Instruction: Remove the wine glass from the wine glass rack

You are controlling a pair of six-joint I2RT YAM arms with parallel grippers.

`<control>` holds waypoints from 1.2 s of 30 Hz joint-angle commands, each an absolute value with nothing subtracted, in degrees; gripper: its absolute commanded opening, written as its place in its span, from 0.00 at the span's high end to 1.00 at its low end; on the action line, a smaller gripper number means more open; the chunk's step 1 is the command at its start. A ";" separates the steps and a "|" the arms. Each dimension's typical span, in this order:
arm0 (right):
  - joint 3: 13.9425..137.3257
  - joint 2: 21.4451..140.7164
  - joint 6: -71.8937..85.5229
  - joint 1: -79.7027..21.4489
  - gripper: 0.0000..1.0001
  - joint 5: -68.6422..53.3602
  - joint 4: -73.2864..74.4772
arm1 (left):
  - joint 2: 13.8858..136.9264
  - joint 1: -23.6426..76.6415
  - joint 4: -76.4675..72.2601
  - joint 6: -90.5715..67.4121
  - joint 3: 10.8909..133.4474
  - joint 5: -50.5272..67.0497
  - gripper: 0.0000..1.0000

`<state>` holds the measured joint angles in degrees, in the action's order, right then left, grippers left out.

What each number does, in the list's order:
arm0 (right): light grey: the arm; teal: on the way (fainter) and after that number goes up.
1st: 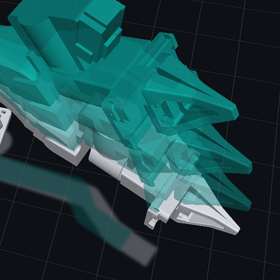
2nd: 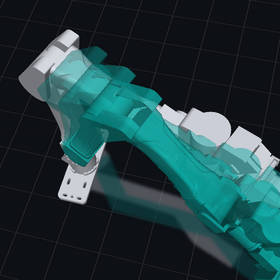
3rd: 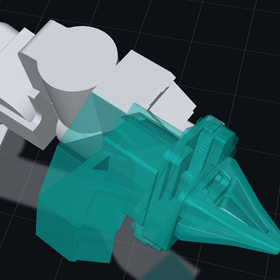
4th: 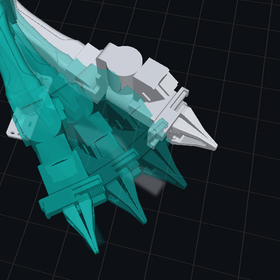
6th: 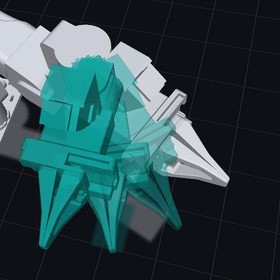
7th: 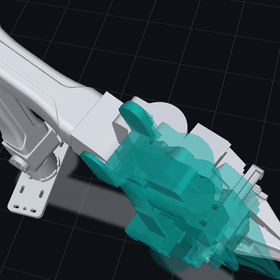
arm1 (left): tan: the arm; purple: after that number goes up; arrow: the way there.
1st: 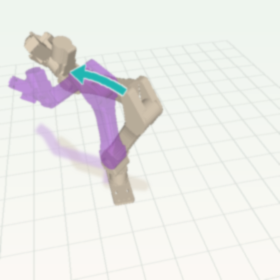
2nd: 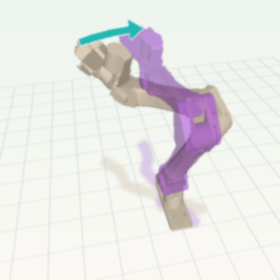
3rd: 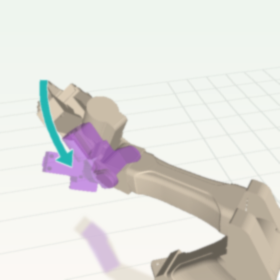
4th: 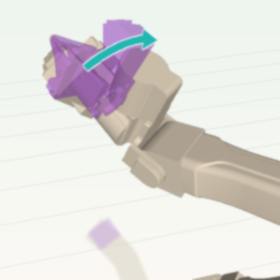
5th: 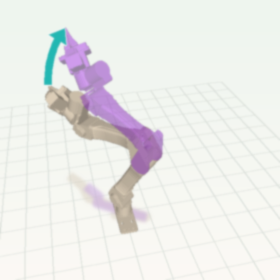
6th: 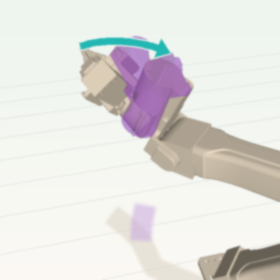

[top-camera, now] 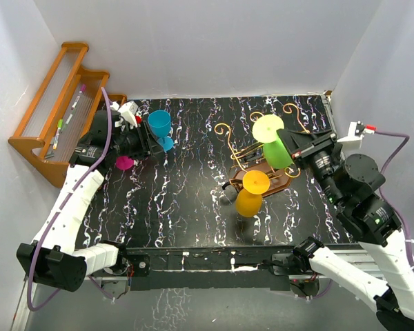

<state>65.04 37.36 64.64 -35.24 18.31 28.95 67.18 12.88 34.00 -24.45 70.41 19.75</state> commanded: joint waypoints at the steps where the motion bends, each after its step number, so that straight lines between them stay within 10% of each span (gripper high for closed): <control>1: 73.35 42.61 52.94 -35.33 0.92 11.45 17.35 | 64.98 13.06 35.30 -24.60 72.97 20.57 0.60; 10: 91.60 63.42 28.76 -35.33 0.92 -15.14 16.59 | 64.92 13.01 38.40 -24.53 75.31 18.36 0.59; 26: 85.11 62.61 0.19 -37.05 0.92 -32.74 14.39 | 65.74 13.08 40.95 -26.12 79.50 18.45 0.59; 36: 74.26 61.62 -31.95 -63.81 0.92 -3.20 13.54 | 66.52 13.05 44.98 -28.83 85.53 18.53 0.59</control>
<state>79.24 62.96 -15.18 -55.07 -19.07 18.46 66.54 12.88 42.35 -27.14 82.91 17.80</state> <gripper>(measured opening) 0.084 0.413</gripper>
